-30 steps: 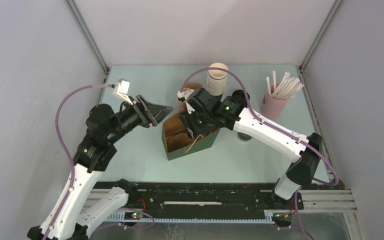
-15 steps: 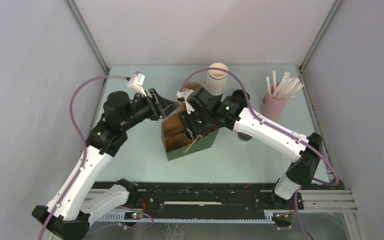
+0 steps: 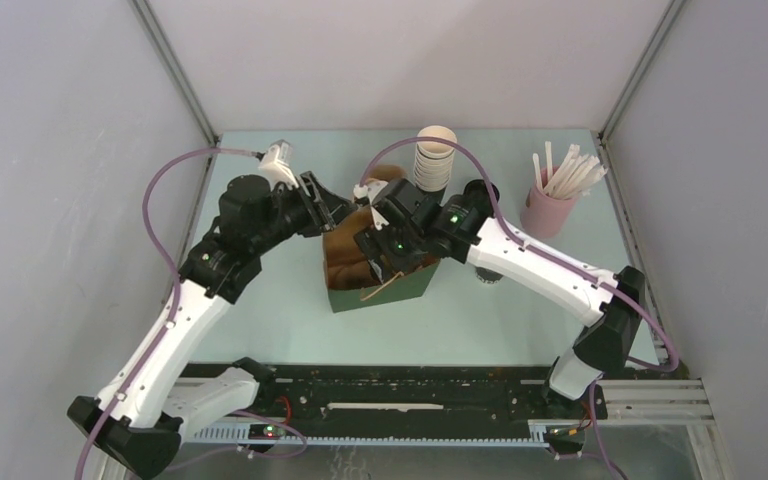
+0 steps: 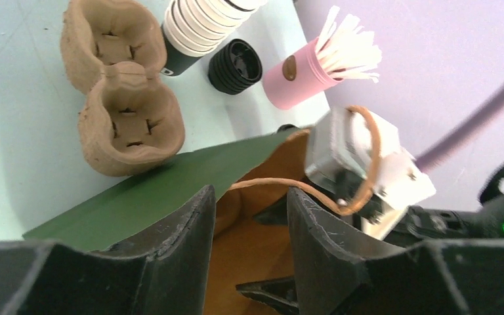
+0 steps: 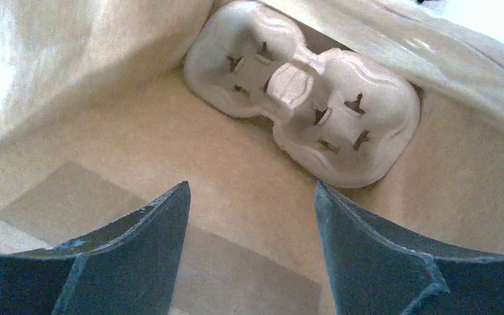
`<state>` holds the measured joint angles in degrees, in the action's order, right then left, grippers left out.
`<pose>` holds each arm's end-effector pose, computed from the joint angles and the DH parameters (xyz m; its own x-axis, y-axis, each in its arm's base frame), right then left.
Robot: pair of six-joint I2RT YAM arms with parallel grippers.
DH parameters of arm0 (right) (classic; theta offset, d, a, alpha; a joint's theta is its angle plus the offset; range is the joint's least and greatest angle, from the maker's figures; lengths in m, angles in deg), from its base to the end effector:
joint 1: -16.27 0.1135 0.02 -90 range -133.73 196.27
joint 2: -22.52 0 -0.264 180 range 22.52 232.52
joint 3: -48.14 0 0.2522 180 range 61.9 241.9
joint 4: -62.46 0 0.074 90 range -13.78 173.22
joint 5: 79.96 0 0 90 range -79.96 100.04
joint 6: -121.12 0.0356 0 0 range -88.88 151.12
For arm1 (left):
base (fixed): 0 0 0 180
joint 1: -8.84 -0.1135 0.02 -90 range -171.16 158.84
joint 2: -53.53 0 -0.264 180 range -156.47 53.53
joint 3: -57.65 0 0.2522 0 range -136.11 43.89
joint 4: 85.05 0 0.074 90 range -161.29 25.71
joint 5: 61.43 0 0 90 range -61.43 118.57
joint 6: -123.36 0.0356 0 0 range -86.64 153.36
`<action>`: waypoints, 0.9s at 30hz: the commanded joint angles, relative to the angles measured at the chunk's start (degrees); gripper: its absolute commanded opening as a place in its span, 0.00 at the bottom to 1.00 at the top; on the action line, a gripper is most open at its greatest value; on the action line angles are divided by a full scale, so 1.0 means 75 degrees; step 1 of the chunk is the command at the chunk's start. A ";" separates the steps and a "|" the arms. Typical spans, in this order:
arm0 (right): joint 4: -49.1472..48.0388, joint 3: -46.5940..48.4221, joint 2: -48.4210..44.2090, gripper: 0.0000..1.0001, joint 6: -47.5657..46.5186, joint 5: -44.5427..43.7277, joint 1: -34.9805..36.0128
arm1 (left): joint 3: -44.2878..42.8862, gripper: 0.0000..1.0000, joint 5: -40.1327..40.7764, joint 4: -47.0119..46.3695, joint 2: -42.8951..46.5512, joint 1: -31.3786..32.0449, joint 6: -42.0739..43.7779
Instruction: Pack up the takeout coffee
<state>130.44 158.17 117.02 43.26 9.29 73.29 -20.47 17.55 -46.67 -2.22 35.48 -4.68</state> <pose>0.1912 0.2938 0.3573 -0.5974 -0.5343 -0.5980 -0.7250 0.6785 0.1180 0.1841 -0.1000 0.3977 -0.5666 -0.3925 -0.7245 0.3241 0.7023 -0.6338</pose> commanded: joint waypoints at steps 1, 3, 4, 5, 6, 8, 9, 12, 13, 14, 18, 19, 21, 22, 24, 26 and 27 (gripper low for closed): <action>-0.0075 0.0014 -0.0666 0.80 -0.0143 -0.0072 0.0168 | -0.0504 0.50 0.0906 0.0159 -0.0118 -0.0057 -0.0098; -0.0232 -0.0139 -0.0713 0.81 -0.0083 0.0012 0.0014 | -0.0588 0.56 0.0450 -0.0021 -0.0110 -0.0053 0.0051; -0.0278 -0.0199 -0.0677 0.80 -0.0015 0.0018 -0.0108 | -0.0543 0.60 -0.0011 -0.0316 -0.0086 -0.0048 0.0106; -0.0290 -0.0213 -0.0615 0.77 0.0051 0.0212 -0.0212 | -0.0442 0.63 -0.0373 -0.0612 -0.0008 -0.0031 0.0111; -0.0297 -0.0215 -0.0546 0.74 0.0091 0.0292 -0.0302 | -0.0315 0.66 -0.0623 -0.0913 0.0084 0.0006 0.0129; -0.0425 -0.0254 -0.0459 0.69 0.0154 0.0414 -0.0405 | -0.0088 0.71 -0.0720 -0.1336 0.0259 0.0130 0.0245; -0.0471 -0.0250 -0.0415 0.66 0.0161 0.0493 -0.0439 | -0.0041 0.72 -0.0711 -0.1405 0.0297 0.0193 0.0290; -0.0461 -0.0258 -0.0388 0.61 0.0246 0.0392 -0.0473 | 0.0009 0.66 -0.0651 -0.1269 0.0282 0.0222 0.0167; -0.0436 -0.0267 -0.0389 0.61 0.0262 0.0329 -0.0482 | 0.0034 0.61 -0.0498 -0.1161 0.0299 0.0222 0.0092; -0.0397 -0.0259 -0.0384 0.60 0.0267 0.0280 -0.0497 | 0.0070 0.58 -0.0261 -0.1033 0.0364 0.0222 0.0010; -0.0209 -0.0244 -0.0349 0.59 0.0234 0.0113 -0.0527 | 0.0442 0.62 0.0164 -0.1073 0.0810 0.0222 -0.0142; -0.0183 -0.0233 -0.0326 0.59 0.0214 0.0163 -0.0524 | 0.0563 0.65 0.0104 -0.1249 0.0892 0.0222 -0.0163; -0.0183 -0.0210 -0.0317 0.58 0.0168 0.0232 -0.0469 | 0.0689 0.69 -0.0147 -0.1560 0.0861 0.0222 -0.0138; -0.0197 -0.0198 -0.0321 0.58 0.0150 0.0236 -0.0426 | 0.0612 0.68 -0.0270 -0.1556 0.0752 0.0222 -0.0128; -0.0232 -0.0181 -0.0329 0.58 0.0129 0.0271 -0.0369 | 0.0406 0.61 -0.0462 -0.1446 0.0466 0.0228 -0.0208; -0.0250 -0.0159 -0.0304 0.58 0.0138 0.0317 -0.0344 | 0.0274 0.58 -0.0581 -0.1488 0.0276 0.0250 -0.0328; -0.0247 -0.0148 -0.0298 0.58 0.0142 0.0322 -0.0347 | 0.0227 0.57 -0.0625 -0.1600 0.0216 0.0301 -0.0334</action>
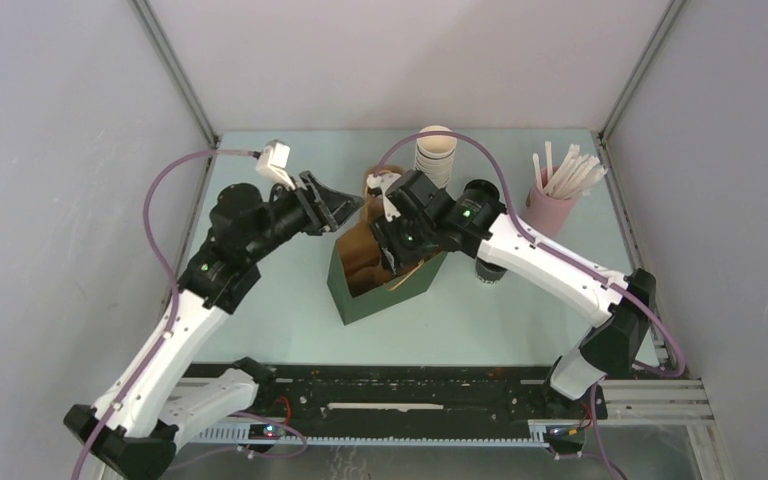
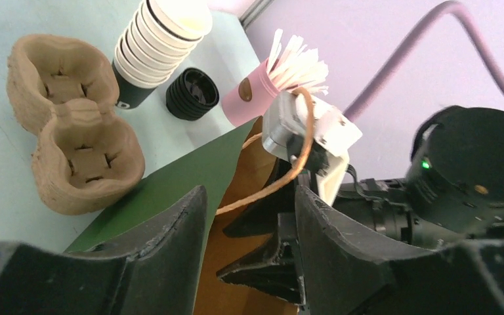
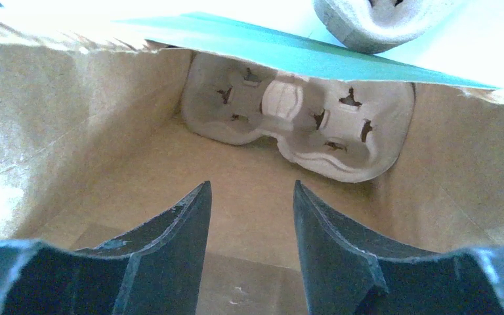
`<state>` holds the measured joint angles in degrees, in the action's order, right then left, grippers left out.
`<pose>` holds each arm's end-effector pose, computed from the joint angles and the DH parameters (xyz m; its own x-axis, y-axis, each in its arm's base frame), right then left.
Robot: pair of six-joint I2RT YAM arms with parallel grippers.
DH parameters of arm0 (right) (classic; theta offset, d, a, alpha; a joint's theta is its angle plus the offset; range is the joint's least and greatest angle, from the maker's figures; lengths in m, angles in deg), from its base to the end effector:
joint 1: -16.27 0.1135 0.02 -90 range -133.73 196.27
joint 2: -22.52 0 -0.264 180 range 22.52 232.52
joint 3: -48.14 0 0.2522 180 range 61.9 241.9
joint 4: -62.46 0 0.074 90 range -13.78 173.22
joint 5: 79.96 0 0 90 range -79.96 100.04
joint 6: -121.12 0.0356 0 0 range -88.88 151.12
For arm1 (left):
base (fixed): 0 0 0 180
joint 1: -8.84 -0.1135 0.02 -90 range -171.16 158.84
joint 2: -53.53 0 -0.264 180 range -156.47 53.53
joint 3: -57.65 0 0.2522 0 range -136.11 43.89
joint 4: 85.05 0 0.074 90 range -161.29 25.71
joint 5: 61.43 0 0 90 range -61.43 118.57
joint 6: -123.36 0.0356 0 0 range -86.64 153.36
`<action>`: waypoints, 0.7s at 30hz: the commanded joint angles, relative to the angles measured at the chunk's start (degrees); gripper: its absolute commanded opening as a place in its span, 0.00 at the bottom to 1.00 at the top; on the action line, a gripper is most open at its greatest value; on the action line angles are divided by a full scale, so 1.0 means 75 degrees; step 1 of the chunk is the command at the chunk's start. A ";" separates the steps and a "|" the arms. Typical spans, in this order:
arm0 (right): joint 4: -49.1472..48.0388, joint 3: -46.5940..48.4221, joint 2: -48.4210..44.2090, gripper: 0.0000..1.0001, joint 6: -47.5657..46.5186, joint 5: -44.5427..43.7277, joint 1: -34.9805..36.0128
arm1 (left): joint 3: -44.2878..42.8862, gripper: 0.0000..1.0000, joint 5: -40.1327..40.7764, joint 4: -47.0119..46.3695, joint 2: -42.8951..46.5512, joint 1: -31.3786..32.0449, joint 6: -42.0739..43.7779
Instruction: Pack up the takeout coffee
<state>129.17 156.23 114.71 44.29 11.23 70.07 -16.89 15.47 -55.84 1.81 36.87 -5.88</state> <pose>0.2013 0.2763 0.3615 -0.6313 -0.4769 -0.6116 -0.6888 0.7071 0.1596 0.1700 -0.0997 0.4065 -0.4914 -0.4364 -0.7537 0.4463 0.6170 -0.6482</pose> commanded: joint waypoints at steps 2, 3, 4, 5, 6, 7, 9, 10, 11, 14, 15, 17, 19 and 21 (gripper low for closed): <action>-0.0071 0.0143 0.0036 0.58 0.0024 0.0068 0.0080 | -0.0364 0.54 -0.0348 -0.0460 -0.0459 0.0247 -0.0134; -0.0054 0.0155 0.0046 0.58 0.0018 0.0066 0.0080 | -0.0429 0.53 -0.0315 -0.0459 -0.0533 0.0317 -0.0110; -0.0043 0.0159 0.0040 0.58 0.0014 0.0070 0.0080 | -0.0474 0.51 -0.0310 -0.0464 -0.0606 0.0363 -0.0095; -0.0044 0.0170 0.0043 0.58 0.0012 0.0079 0.0080 | -0.0495 0.49 -0.0296 -0.0465 -0.0672 0.0385 -0.0099; -0.0030 0.0173 0.0035 0.58 -0.0004 0.0067 0.0093 | -0.0492 0.47 -0.0278 -0.0465 -0.0703 0.0397 -0.0101; -0.0023 0.0168 0.0016 0.58 0.0011 0.0061 0.0092 | -0.0479 0.43 -0.0232 -0.0453 -0.0715 0.0399 -0.0100; -0.0009 0.0161 -0.0021 0.59 0.0014 0.0061 0.0102 | -0.0475 0.35 0.0064 -0.0316 -0.0682 0.0399 -0.0110; -0.0005 0.0160 -0.0059 0.59 0.0008 0.0059 0.0120 | -0.0491 0.34 0.0276 -0.0225 -0.0653 0.0399 -0.0127; -0.0014 0.0162 -0.0074 0.60 0.0017 0.0044 0.0141 | -0.0517 0.32 0.0469 -0.0147 -0.0634 0.0399 -0.0142; -0.0026 0.0131 -0.0086 0.61 0.0025 -0.0012 0.0213 | -0.0603 0.27 0.0864 -0.0039 -0.0654 0.0399 -0.0267; -0.0028 0.0118 -0.0073 0.61 0.0025 -0.0019 0.0226 | -0.0639 0.26 0.1000 -0.0013 -0.0677 0.0399 -0.0343; -0.0003 0.0104 -0.0045 0.62 0.0038 -0.0055 0.0239 | -0.0693 0.26 0.1006 -0.0011 -0.0733 0.0396 -0.0357; 0.0048 0.0148 -0.0070 0.63 0.0047 -0.0130 0.0226 | -0.0720 0.23 0.0987 0.0070 -0.0786 0.0390 -0.0354; 0.0033 0.0119 -0.0167 0.64 0.0048 -0.0135 0.0221 | -0.0675 0.21 0.1118 0.0234 -0.0794 0.0390 -0.0357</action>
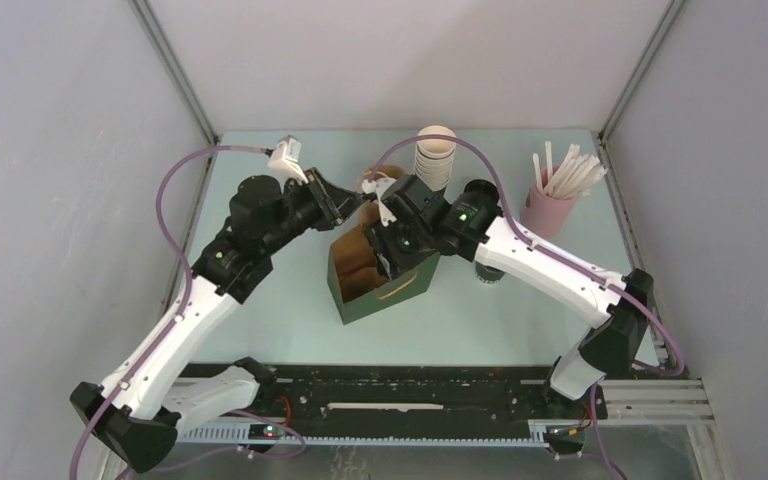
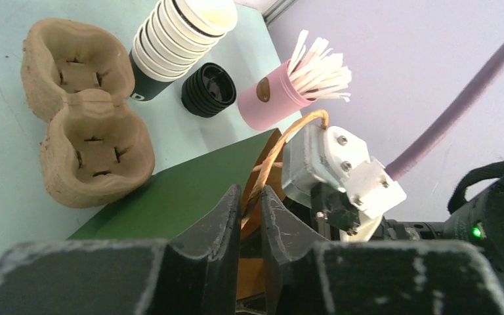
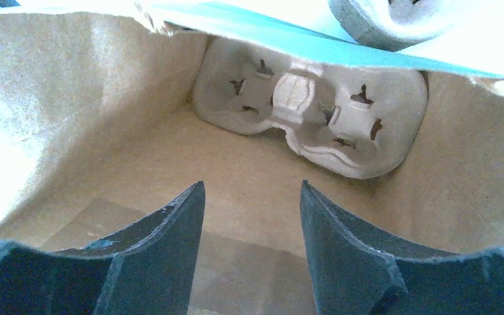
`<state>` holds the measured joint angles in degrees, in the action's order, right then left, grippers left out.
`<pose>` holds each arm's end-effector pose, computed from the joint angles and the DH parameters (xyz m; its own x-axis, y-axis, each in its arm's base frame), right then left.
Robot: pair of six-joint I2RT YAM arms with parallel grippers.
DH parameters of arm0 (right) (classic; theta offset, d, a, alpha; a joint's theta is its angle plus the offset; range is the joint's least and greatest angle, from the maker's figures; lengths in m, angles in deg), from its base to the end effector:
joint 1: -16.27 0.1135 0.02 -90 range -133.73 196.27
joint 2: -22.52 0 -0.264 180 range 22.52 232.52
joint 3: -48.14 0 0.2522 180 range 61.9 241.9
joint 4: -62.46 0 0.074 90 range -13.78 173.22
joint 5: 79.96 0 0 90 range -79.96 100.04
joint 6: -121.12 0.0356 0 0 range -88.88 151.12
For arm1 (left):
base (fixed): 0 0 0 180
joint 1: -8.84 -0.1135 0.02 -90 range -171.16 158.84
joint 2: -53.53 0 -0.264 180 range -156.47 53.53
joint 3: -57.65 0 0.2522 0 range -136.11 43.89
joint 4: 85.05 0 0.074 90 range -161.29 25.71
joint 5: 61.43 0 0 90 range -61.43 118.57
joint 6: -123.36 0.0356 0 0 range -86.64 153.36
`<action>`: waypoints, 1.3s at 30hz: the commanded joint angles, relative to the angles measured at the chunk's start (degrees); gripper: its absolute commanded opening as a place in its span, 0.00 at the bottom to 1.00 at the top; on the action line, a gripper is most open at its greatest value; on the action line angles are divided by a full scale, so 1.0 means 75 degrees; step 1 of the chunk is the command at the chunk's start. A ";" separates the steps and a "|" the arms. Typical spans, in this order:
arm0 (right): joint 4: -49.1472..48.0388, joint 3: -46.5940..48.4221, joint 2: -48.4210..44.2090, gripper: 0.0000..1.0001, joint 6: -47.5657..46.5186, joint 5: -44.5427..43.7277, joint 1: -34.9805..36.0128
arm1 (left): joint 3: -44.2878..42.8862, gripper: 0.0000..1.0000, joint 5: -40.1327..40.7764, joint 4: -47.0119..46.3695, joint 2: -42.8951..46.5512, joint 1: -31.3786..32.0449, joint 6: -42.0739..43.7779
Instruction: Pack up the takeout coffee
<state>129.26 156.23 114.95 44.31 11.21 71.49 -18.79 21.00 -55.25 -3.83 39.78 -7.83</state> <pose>0.1949 0.2820 0.3600 -0.6215 -0.4950 -0.6072 -0.7053 0.6910 0.1586 0.1891 -0.1188 0.3979 -0.5288 -0.4441 -0.7233 0.3620 0.6527 -0.6655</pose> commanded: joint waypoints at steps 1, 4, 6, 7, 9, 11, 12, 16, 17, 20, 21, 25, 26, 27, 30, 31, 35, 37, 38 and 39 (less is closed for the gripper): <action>0.0019 0.0105 -0.0239 0.65 0.0046 -0.0132 0.0032 | -0.0386 0.21 0.0376 0.0168 -0.0034 0.0000 -0.0101; -0.0044 0.0124 -0.0399 0.66 0.0089 -0.0156 0.0032 | -0.0233 0.23 -0.0072 -0.0021 -0.0026 -0.0006 -0.0112; -0.0175 0.0190 -0.0545 0.68 0.0135 -0.0156 0.0021 | -0.0152 0.29 -0.0392 -0.0087 -0.0023 0.0000 -0.0051; -0.0224 0.0237 -0.0631 0.68 0.0165 -0.0317 0.0020 | -0.0120 0.33 -0.0510 -0.0063 -0.0026 0.0000 0.0028; -0.0377 0.0305 -0.0824 0.71 0.0244 -0.0372 0.0023 | -0.0039 0.40 -0.0641 0.0108 -0.0017 0.0000 0.0159; -0.0469 0.0363 -0.0963 0.73 0.0322 -0.0354 0.0004 | 0.0061 0.47 -0.0893 0.0214 0.0026 0.0010 0.0328; -0.0489 0.0407 -0.1028 0.74 0.0388 -0.0380 -0.0014 | 0.0111 0.51 -0.0945 0.0288 0.0064 0.0011 0.0439; -0.0569 0.0544 -0.1261 0.75 0.0563 -0.0461 -0.0122 | 0.0237 0.63 -0.0779 0.0659 0.0255 0.0012 0.1024; -0.0622 0.0558 -0.1341 0.75 0.0619 -0.0490 -0.0160 | 0.0192 0.64 -0.0608 0.0849 0.0264 0.0012 0.1195; -0.0809 0.0560 -0.1655 0.77 0.0801 -0.0847 -0.0242 | -0.0032 0.66 -0.0025 0.1400 0.0226 0.0012 0.1798; -0.0863 0.0538 -0.1773 0.80 0.0902 -0.1079 -0.0274 | -0.0100 0.66 0.0166 0.1514 0.0211 0.0012 0.1953; -0.1214 -0.0033 -0.2530 0.98 0.2425 -0.2229 -0.0641 | -0.0492 0.67 0.0723 0.1916 0.0064 0.0011 0.2390; -0.1208 -0.0308 -0.2836 0.99 0.3061 -0.2513 -0.0758 | -0.0586 0.68 0.0764 0.1977 0.0010 0.0012 0.2467; -0.1185 -0.0572 -0.3048 1.00 0.3558 -0.2531 -0.0889 | -0.0663 0.68 0.0803 0.2017 -0.0050 0.0012 0.2555; -0.1280 -0.1469 -0.3564 1.00 0.4743 -0.2082 -0.1071 | -0.0789 0.68 0.0988 0.2138 -0.0194 0.0012 0.2661; -0.1278 -0.1700 -0.3661 1.00 0.5154 -0.2024 -0.1080 | -0.0801 0.69 0.0989 0.2151 -0.0211 0.0012 0.2683; -0.1155 -0.1999 -0.3595 1.00 0.6118 -0.2115 -0.0931 | -0.0983 0.68 0.0823 0.2150 -0.0164 0.0012 0.2573; -0.1070 -0.1953 -0.3413 1.00 0.6602 -0.2458 -0.0634 | -0.1126 0.68 0.0607 0.2143 -0.0122 0.0012 0.2470; -0.0955 -0.1888 -0.3287 1.00 0.6968 -0.2661 -0.0369 | -0.1203 0.67 0.0529 0.2142 -0.0118 0.0012 0.2428; -0.0733 -0.1776 -0.3156 1.00 0.7393 -0.2839 -0.0213 | -0.1241 0.67 0.0459 0.2146 -0.0115 0.0012 0.2387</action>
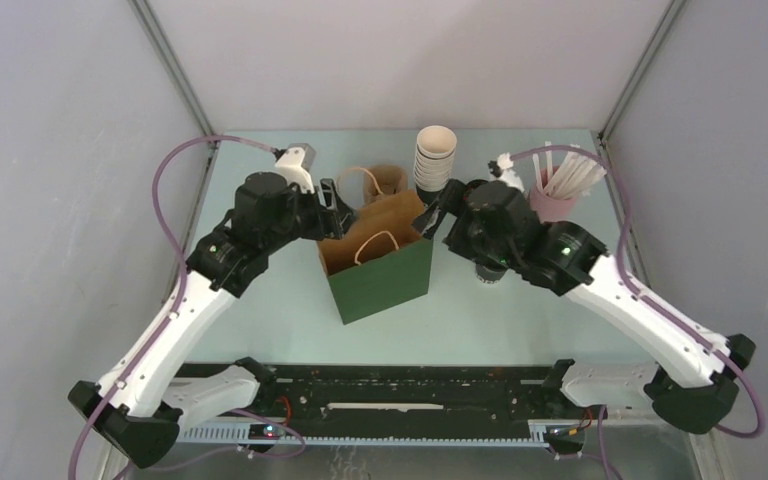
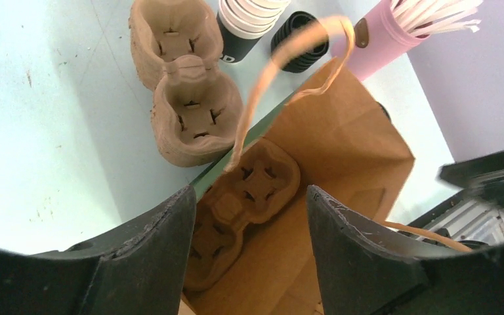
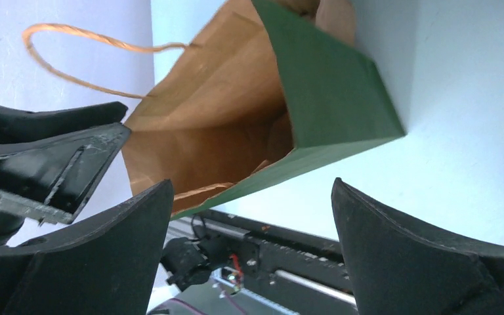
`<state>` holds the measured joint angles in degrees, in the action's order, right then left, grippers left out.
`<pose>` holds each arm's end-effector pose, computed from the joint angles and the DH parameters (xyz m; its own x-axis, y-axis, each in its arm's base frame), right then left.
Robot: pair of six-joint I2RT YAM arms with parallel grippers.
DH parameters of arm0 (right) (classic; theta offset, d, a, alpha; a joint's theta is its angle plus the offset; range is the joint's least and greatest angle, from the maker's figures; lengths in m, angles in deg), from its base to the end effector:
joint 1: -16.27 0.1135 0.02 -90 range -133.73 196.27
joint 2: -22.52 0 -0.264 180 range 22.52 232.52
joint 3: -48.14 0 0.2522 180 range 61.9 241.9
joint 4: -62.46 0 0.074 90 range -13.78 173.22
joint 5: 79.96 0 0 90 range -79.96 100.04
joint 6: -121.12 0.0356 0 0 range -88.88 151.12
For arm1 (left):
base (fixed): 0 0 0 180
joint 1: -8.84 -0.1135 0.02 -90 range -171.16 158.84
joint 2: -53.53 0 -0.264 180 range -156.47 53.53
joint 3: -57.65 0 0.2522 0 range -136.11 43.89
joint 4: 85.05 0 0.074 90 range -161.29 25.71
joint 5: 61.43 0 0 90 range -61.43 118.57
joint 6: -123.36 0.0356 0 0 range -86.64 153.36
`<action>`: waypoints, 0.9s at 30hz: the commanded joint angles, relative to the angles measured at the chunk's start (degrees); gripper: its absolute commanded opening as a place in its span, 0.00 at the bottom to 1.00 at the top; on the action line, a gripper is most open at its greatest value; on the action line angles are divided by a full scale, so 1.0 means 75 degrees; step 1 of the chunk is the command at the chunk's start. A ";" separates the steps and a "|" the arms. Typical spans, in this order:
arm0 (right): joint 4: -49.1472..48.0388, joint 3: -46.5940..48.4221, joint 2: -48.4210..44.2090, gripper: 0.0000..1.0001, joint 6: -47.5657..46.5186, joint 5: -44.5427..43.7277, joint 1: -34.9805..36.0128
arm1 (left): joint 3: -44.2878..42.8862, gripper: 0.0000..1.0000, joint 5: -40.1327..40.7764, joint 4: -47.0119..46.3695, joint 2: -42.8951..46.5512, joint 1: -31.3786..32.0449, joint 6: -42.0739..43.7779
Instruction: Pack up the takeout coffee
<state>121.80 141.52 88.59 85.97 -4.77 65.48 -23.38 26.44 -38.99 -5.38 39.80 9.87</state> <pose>0.1564 0.1674 0.4130 -0.6822 0.4194 -0.5989 -0.0566 0.7864 0.6151 0.1858 -0.1130 0.3901 -0.5356 -0.1431 -0.8322 0.3595 0.8531 -0.3781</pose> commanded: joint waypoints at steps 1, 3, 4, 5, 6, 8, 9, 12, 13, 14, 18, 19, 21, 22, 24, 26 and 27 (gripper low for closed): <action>0.0527 0.0280 0.0525 1.00 0.2420 -0.0942 0.0769 | -0.0655 0.68 -0.0306 -0.0017 0.0116 0.0009 -0.0047; 0.0817 0.0388 0.0872 1.00 0.3196 -0.1245 0.1019 | -0.0675 0.68 -0.0445 -0.0034 0.0152 0.0009 -0.0144; 0.0969 0.0427 0.1033 1.00 0.3525 -0.1368 0.1086 | -0.0676 0.68 -0.0493 -0.0050 0.0173 0.0009 -0.0165; 0.1108 0.0459 0.1162 1.00 0.3810 -0.1439 0.1131 | -0.0676 0.69 -0.0512 -0.0044 0.0226 0.0007 -0.0193; 0.1125 0.0485 0.1280 1.00 0.3943 -0.1423 0.1165 | -0.0682 0.70 -0.0502 -0.0026 0.0270 0.0008 -0.0187; 0.1067 0.0629 0.1527 1.00 0.3993 -0.1337 0.1196 | -0.0739 0.73 -0.0398 0.0101 0.0352 0.0006 -0.0132; 0.1089 0.0710 0.1659 1.00 0.4017 -0.1347 0.1196 | -0.0791 0.74 -0.0320 0.0196 0.0384 0.0008 -0.0102; 0.1297 0.1059 0.2006 1.00 0.4177 -0.1409 0.1118 | -0.0921 0.74 -0.0157 0.0550 0.0424 -0.0003 -0.0128; 0.1391 0.1180 0.2088 1.00 0.4272 -0.1394 0.1107 | -0.0950 0.74 -0.0168 0.0658 0.0442 -0.0003 -0.0173; 0.1473 0.1290 0.2162 1.00 0.4316 -0.1390 0.1118 | -0.0961 0.74 -0.0142 0.0743 0.0485 -0.0003 -0.0203; 0.1550 0.1494 0.2217 1.00 0.4304 -0.1190 0.1133 | -0.0689 0.77 0.0252 0.0779 0.0806 -0.0023 -0.0157; 0.1512 0.1441 0.2165 0.99 0.4336 -0.1083 0.1108 | -0.0678 0.77 0.0432 0.0840 0.0814 -0.0067 -0.0141; 0.1035 0.1205 0.1958 0.92 0.4092 -0.1150 0.1245 | -0.0654 0.77 0.0511 0.0907 0.0829 -0.0182 -0.0142; 0.0953 0.1112 0.1800 0.92 0.4043 -0.1336 0.1378 | -0.0637 0.77 0.0507 0.0903 0.0860 -0.0239 -0.0152; 0.0793 0.0890 0.1441 0.97 0.3898 -0.1585 0.1573 | -0.0590 0.77 0.0422 0.0903 0.0898 -0.0367 -0.0153; 0.0777 0.0518 0.0995 1.00 0.4020 -0.1679 0.1548 | -0.0545 0.77 0.0345 0.0908 0.0915 -0.0488 -0.0116; 0.0784 0.0252 0.0748 1.00 0.4176 -0.1740 0.1492 | -0.0517 0.77 0.0343 0.0899 0.0923 -0.0552 -0.0102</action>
<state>128.86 147.40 101.85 115.21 -13.31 76.41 -27.60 28.45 -32.39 0.91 37.25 8.89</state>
